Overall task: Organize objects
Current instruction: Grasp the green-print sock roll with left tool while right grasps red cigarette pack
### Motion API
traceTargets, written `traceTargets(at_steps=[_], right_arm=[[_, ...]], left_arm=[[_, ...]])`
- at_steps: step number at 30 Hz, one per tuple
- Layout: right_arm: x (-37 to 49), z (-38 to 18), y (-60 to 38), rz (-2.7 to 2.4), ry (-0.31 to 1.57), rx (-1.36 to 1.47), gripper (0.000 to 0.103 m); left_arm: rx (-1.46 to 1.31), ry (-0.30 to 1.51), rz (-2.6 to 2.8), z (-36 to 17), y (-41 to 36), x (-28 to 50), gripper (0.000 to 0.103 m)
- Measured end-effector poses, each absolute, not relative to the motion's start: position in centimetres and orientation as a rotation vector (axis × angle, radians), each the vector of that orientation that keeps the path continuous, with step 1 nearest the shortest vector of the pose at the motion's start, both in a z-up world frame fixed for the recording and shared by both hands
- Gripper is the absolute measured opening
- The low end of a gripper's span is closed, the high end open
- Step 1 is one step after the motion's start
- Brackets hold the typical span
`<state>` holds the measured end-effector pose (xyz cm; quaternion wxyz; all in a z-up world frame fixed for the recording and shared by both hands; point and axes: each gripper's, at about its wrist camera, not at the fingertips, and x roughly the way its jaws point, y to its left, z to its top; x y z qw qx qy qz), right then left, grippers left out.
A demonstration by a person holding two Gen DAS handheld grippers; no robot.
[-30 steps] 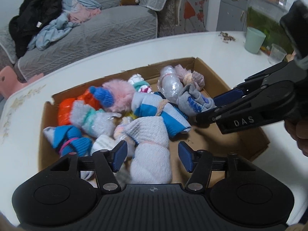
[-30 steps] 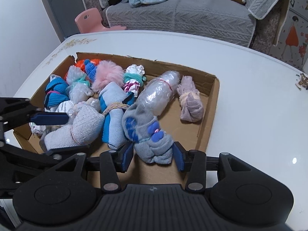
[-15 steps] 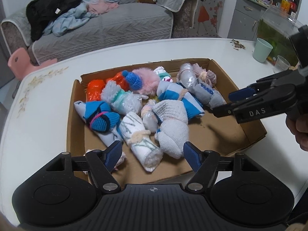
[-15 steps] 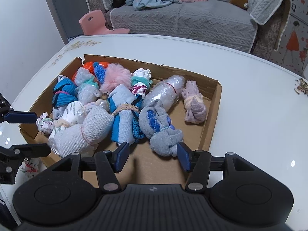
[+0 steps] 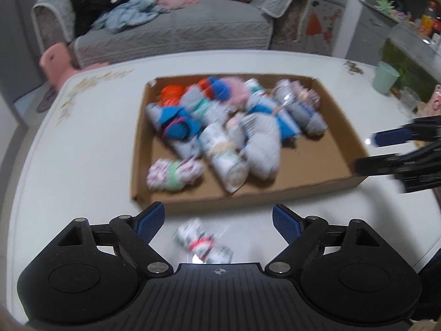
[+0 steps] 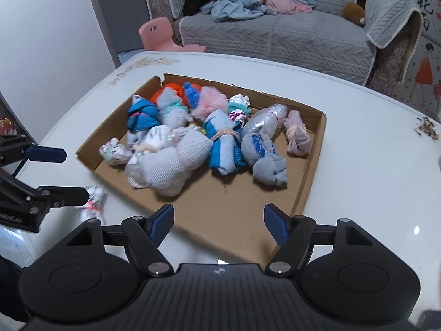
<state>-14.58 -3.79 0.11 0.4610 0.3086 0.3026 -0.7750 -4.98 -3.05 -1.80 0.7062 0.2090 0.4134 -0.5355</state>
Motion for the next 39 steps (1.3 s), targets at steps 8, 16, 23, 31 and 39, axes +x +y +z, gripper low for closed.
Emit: traceTargets(at_steps=[8,16,23,31,39], right_arm=[[-12.9,5.2,5.4,-1.975,0.739,0.678,0.069],[-20.2,10.0,20.7,-2.342,0.828,0.598,0.079],[-31.6,7.1,24.1,-2.353,0.948,0.665,0.070],[-37.3,5.5,21.7,-2.178,1.077,0.707,0.067],[-40.3,3.9,20.5,-2.145,1.214,0.734,0.070]], left_arm=[[0.510,0.969,-1.113,-5.5,-2.7,-4.8,0.089],[0.517,0.976,-1.082,-6.9,-3.6,-4.8,0.089],[0.509,0.987,-1.066,-7.6,-4.1,-4.9,0.089],[0.499,1.005,-1.061,-8.6,-5.1,-5.5,0.090],[0.509,1.000,-1.107,-8.9,-5.9,-6.3,0.090]])
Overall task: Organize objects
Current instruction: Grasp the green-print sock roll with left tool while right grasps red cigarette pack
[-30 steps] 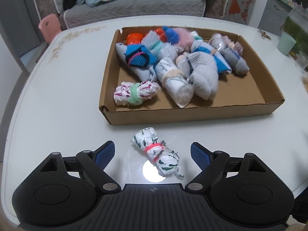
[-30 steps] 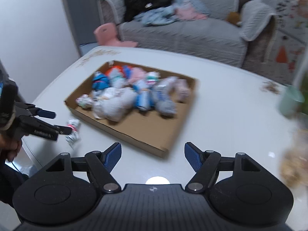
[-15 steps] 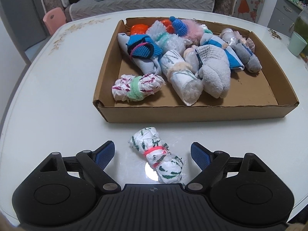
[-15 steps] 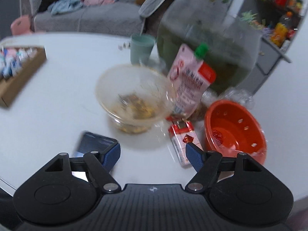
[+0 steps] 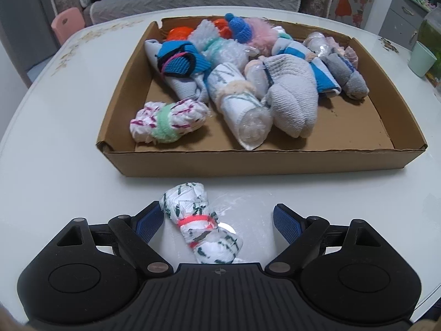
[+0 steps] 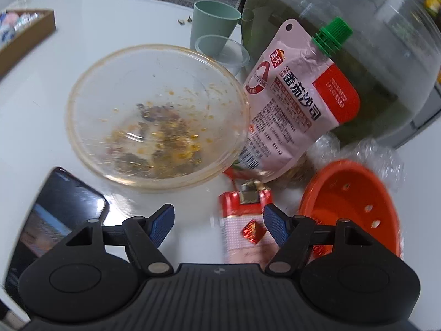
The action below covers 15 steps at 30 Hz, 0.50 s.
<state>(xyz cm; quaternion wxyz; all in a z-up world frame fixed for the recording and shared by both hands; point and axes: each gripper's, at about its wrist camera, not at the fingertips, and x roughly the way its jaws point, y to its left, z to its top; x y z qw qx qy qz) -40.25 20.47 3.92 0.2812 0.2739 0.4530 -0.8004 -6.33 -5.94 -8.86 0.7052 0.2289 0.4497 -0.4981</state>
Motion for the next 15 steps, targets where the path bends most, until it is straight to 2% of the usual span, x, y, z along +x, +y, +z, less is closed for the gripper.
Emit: traceTargets(at_steps=[4,7,10,15], right_arm=[[-41.9,3.0,20.4,-2.112,1.252,0.785,0.071],[-41.5,1.9,19.9,-2.090,1.291,0.821,0.078],[-40.7,2.0,20.6,-2.112,1.217,0.859,0.073],[-39.1,2.6,22.4,-2.168,1.123,0.820,0.058]], left_arm=[[0.513,0.985,-1.121,-8.9,-6.0,-6.5,0.092],[0.513,0.980,-1.124,-9.0,-6.0,-6.4,0.093],[0.506,0.969,-1.131,-9.0,-6.0,-6.4,0.092],[0.500,0.962,-1.143,-9.0,-5.9,-6.4,0.089]])
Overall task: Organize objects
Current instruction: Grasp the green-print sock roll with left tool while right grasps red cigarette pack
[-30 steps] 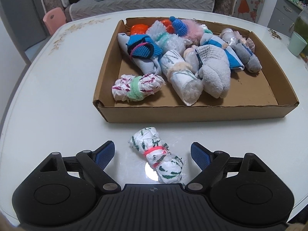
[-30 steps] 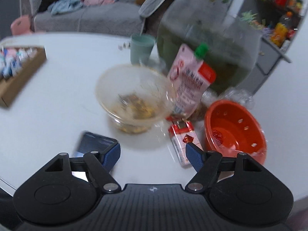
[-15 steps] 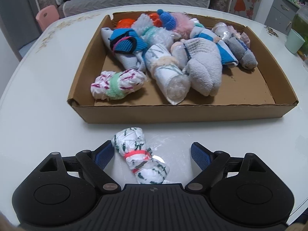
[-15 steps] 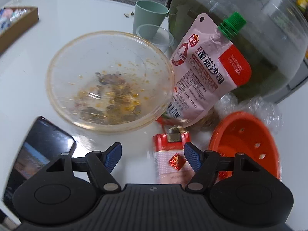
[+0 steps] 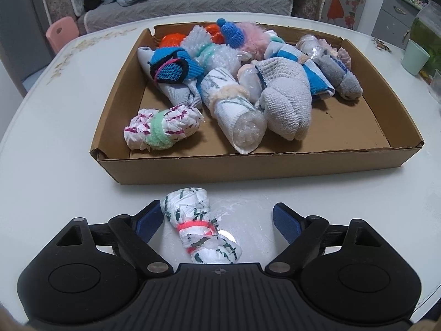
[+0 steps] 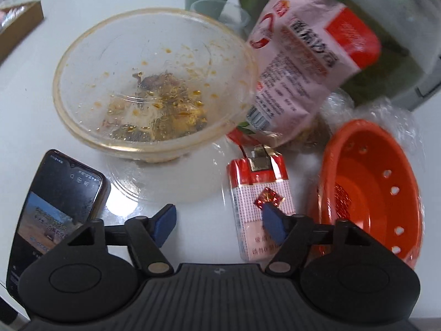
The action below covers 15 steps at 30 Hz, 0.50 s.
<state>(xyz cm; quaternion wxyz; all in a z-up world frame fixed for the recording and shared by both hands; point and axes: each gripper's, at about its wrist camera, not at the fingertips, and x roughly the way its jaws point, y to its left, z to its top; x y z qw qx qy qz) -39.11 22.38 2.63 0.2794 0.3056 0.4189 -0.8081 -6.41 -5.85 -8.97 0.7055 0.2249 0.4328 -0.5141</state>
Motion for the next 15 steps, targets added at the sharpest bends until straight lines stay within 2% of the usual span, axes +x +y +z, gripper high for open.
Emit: traceTargets(at_steps=[2,3,6,9,13,15], right_arm=[[-38.9,3.3,22.3,-2.168,1.127,0.765,0.061],[-39.0,3.4,22.0,-2.164,1.157,0.748,0.065],[-39.8,3.3,20.7,-2.130,1.250,0.716,0.068],[-40.9,2.6,19.9,-2.059,1.346,0.762,0.078],[-42.0,3.1,18.9,-1.999,1.408,0.814,0.080],[-42.5,3.3,18.5,-1.993,1.440,0.845,0.087]], left_arm=[[0.497,0.960,-1.143,-9.0,-5.8,-6.5,0.089],[0.497,0.961,-1.142,-9.0,-5.8,-6.5,0.089],[0.499,0.966,-1.144,-9.0,-5.8,-6.5,0.090],[0.501,0.968,-1.145,-9.0,-6.0,-6.5,0.091],[0.501,0.958,-1.154,-9.1,-5.9,-6.7,0.092],[0.502,0.953,-1.158,-9.1,-6.0,-6.8,0.092]])
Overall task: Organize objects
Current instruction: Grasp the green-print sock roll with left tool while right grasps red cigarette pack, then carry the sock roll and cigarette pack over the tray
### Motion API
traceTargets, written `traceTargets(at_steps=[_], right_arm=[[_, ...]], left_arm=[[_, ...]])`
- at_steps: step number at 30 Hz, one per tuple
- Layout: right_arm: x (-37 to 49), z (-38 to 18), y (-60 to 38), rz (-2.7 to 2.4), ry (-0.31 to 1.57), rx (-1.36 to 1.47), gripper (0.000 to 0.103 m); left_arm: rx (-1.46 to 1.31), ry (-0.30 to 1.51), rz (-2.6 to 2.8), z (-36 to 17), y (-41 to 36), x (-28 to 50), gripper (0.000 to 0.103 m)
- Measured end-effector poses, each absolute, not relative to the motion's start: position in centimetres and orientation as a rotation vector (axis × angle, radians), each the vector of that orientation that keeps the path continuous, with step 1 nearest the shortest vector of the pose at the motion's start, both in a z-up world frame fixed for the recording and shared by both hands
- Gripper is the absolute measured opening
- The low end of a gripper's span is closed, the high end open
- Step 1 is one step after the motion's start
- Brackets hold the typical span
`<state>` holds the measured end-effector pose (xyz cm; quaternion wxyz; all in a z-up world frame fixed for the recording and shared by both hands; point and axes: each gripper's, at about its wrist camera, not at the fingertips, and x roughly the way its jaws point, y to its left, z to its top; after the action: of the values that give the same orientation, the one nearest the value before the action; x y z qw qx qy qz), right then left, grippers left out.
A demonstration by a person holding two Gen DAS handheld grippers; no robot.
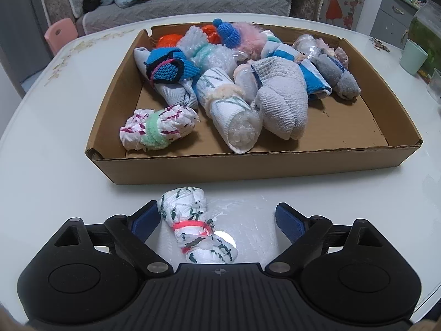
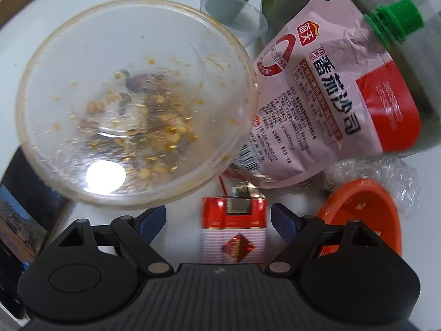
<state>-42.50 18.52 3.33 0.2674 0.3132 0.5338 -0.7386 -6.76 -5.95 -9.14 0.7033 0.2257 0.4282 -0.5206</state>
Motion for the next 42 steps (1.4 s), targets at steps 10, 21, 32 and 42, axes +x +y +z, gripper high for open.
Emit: traceTargets(at_steps=[10,21,32,42], right_arm=[[-40.7,4.0,21.2,-2.097,1.195,0.982,0.052],[-34.5,6.3,25.1,-2.198,1.000,0.861,0.051],[-30.2,11.3,22.1,-2.188,0.969,0.701,0.050],[-21.8,14.9,12.5,-2.030,0.846,0.467,0.050]], left_arm=[[0.496,0.917,-1.196,-8.6,-5.7,-7.1,0.055],[0.496,0.928,-1.217,-7.2,-5.0,-7.5,0.035],[0.427,0.871,-1.281,-1.5,-4.3,-7.7,0.036],[0.349,0.714,-1.369,6.3,-7.3,-5.9,0.037]])
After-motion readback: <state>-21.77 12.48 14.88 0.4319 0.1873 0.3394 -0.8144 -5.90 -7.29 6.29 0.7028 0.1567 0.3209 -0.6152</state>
